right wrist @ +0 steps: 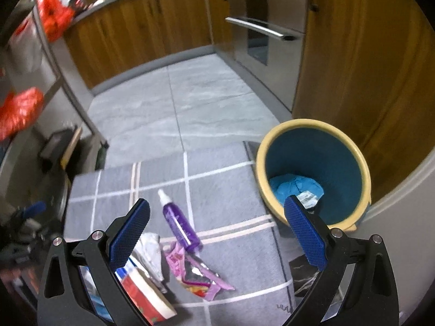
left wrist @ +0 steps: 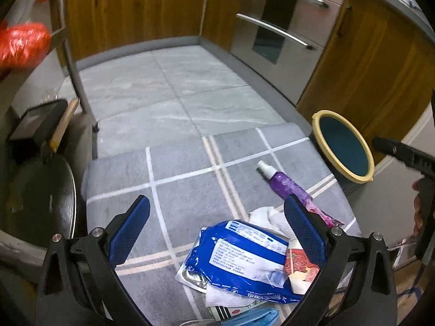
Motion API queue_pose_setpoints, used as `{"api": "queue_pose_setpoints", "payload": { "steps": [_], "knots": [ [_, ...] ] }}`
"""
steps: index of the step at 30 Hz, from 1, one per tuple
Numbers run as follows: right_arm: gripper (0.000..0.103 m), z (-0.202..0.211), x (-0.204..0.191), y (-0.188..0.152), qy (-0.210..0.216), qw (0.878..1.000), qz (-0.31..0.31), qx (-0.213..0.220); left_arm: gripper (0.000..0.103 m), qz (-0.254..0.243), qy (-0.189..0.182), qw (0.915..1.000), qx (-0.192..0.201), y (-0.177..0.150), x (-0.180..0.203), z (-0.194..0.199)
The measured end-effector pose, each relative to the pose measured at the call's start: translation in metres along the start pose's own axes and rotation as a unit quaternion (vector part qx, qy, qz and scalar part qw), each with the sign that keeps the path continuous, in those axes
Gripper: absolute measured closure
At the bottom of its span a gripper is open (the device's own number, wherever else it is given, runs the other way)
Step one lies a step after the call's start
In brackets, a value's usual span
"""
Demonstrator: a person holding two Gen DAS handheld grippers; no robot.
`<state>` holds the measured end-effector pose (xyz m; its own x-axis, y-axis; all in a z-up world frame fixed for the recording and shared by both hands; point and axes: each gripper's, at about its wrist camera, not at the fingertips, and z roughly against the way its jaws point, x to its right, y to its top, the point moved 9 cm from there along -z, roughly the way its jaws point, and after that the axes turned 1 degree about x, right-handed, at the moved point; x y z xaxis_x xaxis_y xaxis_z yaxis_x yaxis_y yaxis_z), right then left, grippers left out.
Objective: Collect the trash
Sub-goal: 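Move both tools back toward the remaining trash on the mat, then grasp the red-flowered paper cup with the left tool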
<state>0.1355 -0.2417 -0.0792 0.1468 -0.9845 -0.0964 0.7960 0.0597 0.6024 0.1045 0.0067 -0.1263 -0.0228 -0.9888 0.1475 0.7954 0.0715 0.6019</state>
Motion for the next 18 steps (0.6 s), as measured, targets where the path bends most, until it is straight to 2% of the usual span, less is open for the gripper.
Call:
{"api": "queue_pose_setpoints", "payload": {
  "steps": [3,7,12,15,18],
  "knots": [
    [0.005,-0.011,-0.013,-0.009,0.004,0.999,0.03,-0.021,0.006,0.01,-0.001,0.9999,-0.008,-0.004,-0.004,-0.006],
    [0.005,-0.022,-0.023,-0.02,0.022,0.998,0.036,-0.047,0.006,0.0,-0.022,0.9995,-0.021,-0.009,0.01,-0.012],
    [0.005,-0.029,-0.023,-0.026,0.021,0.997,0.038,-0.067,0.006,-0.07,-0.065,0.9946,-0.039,-0.025,0.053,-0.013],
    [0.005,-0.029,-0.014,-0.025,0.018,0.997,0.019,-0.068,0.006,-0.129,-0.082,0.987,-0.049,-0.039,0.085,-0.013],
    [0.005,-0.028,-0.011,-0.023,0.019,0.998,0.007,-0.065,0.006,-0.152,-0.106,0.9803,-0.069,-0.058,0.111,-0.017]
  ]
}}
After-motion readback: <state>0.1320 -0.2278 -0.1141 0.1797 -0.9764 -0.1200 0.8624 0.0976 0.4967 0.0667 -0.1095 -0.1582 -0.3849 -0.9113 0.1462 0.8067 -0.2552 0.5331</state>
